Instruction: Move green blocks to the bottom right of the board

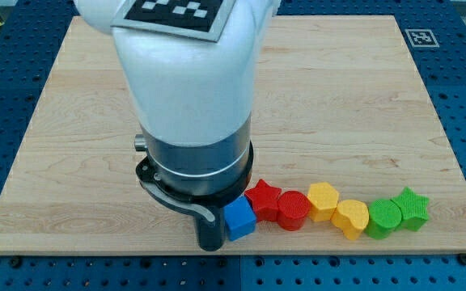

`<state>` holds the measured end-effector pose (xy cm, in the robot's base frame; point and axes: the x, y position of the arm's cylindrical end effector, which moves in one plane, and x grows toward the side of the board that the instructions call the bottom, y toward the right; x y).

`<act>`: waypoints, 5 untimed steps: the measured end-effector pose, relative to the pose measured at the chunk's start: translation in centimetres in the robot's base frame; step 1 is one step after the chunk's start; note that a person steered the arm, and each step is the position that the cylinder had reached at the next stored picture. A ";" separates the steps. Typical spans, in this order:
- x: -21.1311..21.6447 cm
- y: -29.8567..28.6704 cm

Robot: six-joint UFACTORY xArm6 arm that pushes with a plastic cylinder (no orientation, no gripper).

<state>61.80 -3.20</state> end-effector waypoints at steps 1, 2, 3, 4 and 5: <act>0.0 0.0; -2.7 0.0; -6.5 0.0; -6.1 -0.7; -2.0 -0.7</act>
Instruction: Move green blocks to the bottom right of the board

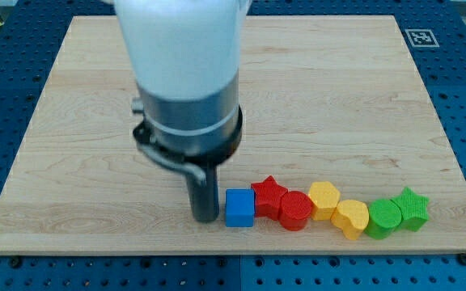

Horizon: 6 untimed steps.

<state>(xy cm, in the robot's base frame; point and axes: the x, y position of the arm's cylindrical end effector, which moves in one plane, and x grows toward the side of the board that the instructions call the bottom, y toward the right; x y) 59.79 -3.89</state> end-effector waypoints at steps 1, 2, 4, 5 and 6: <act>2.1 0.7; 2.1 2.3; 0.0 13.8; 0.4 14.7; 2.0 14.7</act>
<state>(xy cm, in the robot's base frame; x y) 61.80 10.77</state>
